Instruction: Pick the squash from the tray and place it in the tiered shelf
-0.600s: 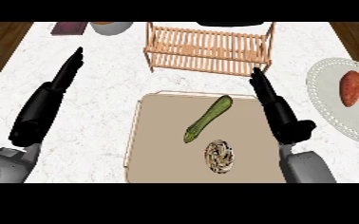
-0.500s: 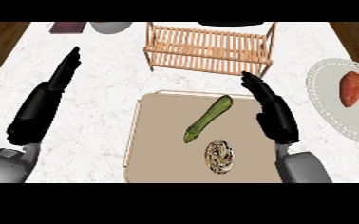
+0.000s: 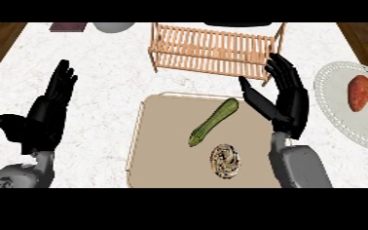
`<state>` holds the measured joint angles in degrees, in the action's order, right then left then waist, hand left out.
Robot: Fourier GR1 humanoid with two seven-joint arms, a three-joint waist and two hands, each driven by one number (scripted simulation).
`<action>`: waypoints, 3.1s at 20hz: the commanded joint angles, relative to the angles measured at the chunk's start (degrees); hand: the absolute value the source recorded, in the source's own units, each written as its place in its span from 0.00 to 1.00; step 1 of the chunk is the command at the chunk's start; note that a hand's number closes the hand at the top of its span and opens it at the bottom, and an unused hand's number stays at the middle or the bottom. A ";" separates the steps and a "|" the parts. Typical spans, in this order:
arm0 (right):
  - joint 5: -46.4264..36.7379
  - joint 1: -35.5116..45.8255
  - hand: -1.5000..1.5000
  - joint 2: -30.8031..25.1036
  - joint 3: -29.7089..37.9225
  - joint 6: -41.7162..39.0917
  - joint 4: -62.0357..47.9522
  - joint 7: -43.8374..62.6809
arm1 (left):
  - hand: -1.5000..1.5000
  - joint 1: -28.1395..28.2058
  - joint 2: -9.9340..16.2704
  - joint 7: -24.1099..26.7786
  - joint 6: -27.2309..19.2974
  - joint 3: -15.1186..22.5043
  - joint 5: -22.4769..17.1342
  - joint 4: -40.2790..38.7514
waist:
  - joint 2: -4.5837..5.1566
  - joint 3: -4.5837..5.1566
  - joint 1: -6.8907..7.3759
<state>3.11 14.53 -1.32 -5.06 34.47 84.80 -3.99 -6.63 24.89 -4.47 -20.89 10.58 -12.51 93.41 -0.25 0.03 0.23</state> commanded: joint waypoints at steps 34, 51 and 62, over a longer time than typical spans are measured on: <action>-39.83 25.17 0.00 -6.16 -30.54 -42.68 -0.24 89.12 | 0.50 0.60 -2.67 -2.20 0.64 -3.12 -0.17 0.48 | -0.11 0.18 0.03; -49.73 13.25 0.00 -1.10 -26.45 -43.08 0.26 83.75 | 0.50 3.96 -5.41 -0.93 0.86 -2.86 2.10 1.80 | 0.05 0.00 -0.51; -55.61 8.32 0.00 1.26 -25.67 -38.12 -1.28 76.03 | 0.50 0.28 -5.46 -3.84 3.55 -6.14 2.51 0.78 | 0.19 -0.03 -0.37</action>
<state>-50.82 25.35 -1.05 -29.90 -4.91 81.21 65.46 -3.91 19.95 -6.51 -17.83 5.31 -10.38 95.28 -0.06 0.01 0.12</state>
